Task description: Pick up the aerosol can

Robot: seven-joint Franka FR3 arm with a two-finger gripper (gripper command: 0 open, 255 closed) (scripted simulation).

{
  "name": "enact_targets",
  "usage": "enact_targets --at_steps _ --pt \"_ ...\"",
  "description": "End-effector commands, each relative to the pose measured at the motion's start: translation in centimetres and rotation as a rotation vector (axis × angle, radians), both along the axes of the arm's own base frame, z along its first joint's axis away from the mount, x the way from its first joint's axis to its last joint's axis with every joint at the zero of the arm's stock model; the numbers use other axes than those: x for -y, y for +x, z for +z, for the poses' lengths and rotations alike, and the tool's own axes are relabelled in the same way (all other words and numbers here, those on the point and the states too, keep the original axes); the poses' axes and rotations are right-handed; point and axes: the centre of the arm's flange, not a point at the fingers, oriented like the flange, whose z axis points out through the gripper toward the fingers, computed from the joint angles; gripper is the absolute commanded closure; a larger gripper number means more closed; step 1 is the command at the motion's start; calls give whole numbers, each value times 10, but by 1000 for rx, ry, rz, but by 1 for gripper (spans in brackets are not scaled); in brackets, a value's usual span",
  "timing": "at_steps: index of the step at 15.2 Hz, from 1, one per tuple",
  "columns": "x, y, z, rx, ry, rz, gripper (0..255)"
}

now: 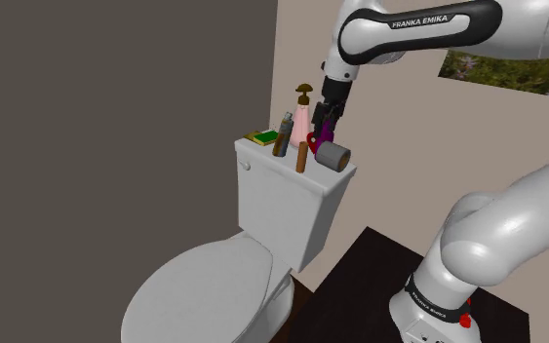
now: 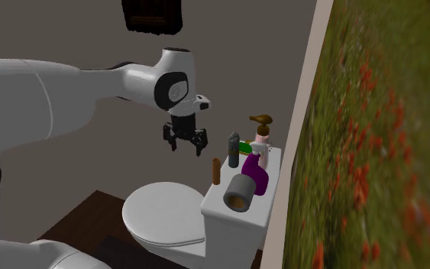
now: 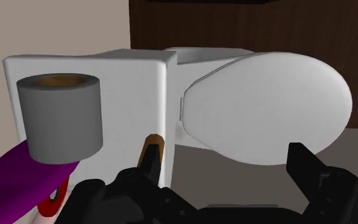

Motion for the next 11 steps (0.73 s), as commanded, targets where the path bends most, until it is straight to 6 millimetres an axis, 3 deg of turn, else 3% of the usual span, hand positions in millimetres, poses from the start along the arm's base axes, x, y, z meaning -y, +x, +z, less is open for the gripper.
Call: enact_targets --at_steps 1,11 --pt "16 25 -2 17 23 -16 0" --pt "90 130 -14 96 143 -92 0"
